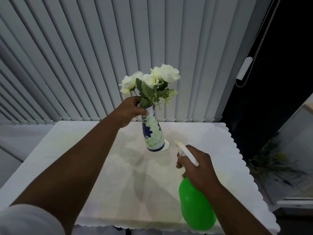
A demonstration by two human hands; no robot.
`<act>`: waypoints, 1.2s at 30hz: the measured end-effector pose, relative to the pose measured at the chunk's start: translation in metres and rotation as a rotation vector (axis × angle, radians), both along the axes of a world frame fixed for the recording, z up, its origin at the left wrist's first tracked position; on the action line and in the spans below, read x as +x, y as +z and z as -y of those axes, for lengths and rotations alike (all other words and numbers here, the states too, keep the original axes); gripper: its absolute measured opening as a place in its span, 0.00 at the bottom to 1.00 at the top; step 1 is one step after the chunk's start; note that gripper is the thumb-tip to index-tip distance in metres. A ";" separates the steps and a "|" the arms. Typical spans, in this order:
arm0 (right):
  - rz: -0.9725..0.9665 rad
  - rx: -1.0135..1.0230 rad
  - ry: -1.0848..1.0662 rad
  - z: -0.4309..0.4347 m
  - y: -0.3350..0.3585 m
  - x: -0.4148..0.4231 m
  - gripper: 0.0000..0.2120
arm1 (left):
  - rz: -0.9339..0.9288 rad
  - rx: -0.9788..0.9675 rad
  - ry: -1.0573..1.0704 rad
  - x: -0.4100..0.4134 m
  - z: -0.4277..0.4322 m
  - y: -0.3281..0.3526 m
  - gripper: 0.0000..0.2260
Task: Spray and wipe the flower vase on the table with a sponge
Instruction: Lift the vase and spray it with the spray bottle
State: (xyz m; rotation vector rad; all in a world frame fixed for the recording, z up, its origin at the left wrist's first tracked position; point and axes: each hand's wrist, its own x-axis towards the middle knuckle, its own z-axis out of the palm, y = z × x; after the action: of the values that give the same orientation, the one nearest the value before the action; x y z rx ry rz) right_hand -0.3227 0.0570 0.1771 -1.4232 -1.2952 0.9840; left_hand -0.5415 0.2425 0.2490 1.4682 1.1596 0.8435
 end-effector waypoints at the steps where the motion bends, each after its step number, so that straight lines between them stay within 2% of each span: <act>1: 0.013 -0.025 -0.004 0.001 -0.007 0.001 0.06 | 0.001 -0.003 0.002 0.001 0.000 -0.001 0.20; 9: 0.083 -0.029 0.004 0.004 -0.033 0.018 0.10 | -0.038 -0.024 0.049 0.006 -0.010 -0.025 0.21; 14: 0.097 -0.066 -0.061 -0.004 -0.051 0.025 0.12 | -0.125 0.023 0.164 0.024 -0.017 -0.056 0.16; 19: 0.151 -0.071 -0.098 -0.012 -0.074 0.029 0.17 | -0.207 0.026 0.225 0.040 -0.037 -0.099 0.26; 25: 0.099 -0.065 -0.126 -0.026 -0.090 0.029 0.16 | -0.293 -0.002 0.230 0.056 -0.070 -0.140 0.27; 28: 0.108 -0.073 -0.133 -0.030 -0.094 0.026 0.18 | -0.320 0.001 0.217 0.062 -0.081 -0.154 0.27; 36: 0.088 -0.115 -0.144 -0.036 -0.102 0.026 0.12 | -0.343 -0.004 0.193 0.068 -0.093 -0.180 0.28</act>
State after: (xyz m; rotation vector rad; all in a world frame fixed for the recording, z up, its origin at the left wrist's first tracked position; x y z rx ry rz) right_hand -0.2964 0.0933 0.0750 -1.6403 -1.1964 0.9196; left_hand -0.4732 0.3360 0.0695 1.5551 1.5778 0.7341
